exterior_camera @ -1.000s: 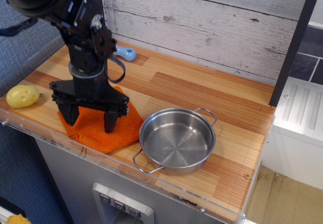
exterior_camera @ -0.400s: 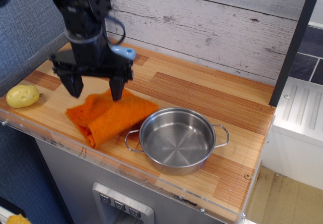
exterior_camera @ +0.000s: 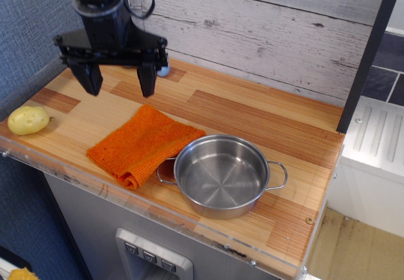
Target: Place the cloth next to the pot.
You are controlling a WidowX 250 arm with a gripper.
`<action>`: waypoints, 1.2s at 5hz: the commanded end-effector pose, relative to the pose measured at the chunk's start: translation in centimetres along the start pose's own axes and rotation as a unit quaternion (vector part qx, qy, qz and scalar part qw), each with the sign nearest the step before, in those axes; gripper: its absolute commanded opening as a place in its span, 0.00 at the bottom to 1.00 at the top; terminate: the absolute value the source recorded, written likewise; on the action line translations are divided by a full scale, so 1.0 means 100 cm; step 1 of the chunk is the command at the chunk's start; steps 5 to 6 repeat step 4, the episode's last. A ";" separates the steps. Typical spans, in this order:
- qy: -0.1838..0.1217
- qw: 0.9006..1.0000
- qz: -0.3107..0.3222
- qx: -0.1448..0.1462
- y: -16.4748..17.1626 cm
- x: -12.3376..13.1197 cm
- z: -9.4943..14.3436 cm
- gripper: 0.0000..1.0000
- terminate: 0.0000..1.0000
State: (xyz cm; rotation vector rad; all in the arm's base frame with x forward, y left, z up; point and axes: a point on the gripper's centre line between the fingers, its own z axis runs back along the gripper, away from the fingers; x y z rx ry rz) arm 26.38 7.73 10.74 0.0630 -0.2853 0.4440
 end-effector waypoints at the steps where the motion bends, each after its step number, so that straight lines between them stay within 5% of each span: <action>1: -0.025 1.000 0.004 -0.008 0.000 0.009 0.019 1.00 0.00; 3: -0.025 1.000 0.004 -0.008 0.000 0.009 0.019 1.00 0.00; 4: -0.025 1.000 0.004 -0.008 0.000 0.009 0.019 1.00 1.00; 6: -0.025 1.000 0.004 -0.008 0.000 0.009 0.019 1.00 1.00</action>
